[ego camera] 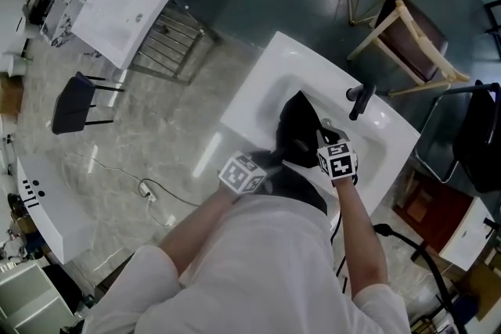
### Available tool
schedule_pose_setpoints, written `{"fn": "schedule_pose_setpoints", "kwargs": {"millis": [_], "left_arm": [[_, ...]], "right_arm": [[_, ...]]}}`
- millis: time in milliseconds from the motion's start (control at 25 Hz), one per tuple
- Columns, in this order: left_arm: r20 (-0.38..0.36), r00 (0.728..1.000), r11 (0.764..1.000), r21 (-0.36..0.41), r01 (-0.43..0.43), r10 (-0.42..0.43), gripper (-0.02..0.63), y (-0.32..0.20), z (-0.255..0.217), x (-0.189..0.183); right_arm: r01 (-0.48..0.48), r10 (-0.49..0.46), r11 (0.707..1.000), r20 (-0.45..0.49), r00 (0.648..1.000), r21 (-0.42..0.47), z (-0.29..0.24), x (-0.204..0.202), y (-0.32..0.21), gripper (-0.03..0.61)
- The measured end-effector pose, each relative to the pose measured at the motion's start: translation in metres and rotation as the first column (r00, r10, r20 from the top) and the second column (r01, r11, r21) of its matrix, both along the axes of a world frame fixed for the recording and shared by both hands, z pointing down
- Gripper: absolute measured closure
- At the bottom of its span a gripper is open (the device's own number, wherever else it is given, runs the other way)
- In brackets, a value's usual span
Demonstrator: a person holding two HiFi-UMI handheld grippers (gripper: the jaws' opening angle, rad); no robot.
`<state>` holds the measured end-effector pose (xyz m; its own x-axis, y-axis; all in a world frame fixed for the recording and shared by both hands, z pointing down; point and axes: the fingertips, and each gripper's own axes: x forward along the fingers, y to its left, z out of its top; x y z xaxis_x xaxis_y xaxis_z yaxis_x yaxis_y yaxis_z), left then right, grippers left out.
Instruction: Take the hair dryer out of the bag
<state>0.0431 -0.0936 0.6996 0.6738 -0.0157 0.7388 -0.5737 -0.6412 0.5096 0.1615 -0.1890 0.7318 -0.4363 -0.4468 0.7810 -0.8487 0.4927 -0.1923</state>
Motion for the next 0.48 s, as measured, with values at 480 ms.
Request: {"fn": "schedule_pose_setpoints", "kwargs": {"millis": [480], "left_arm": [[-0.113,0.994,1.000,0.017,-0.005,0.007,0.377,0.035,-0.042,-0.044]], "right_arm": [[-0.087,0.087,0.996,0.047,0.995,-0.002,-0.028,-0.033,0.040,0.566]]}}
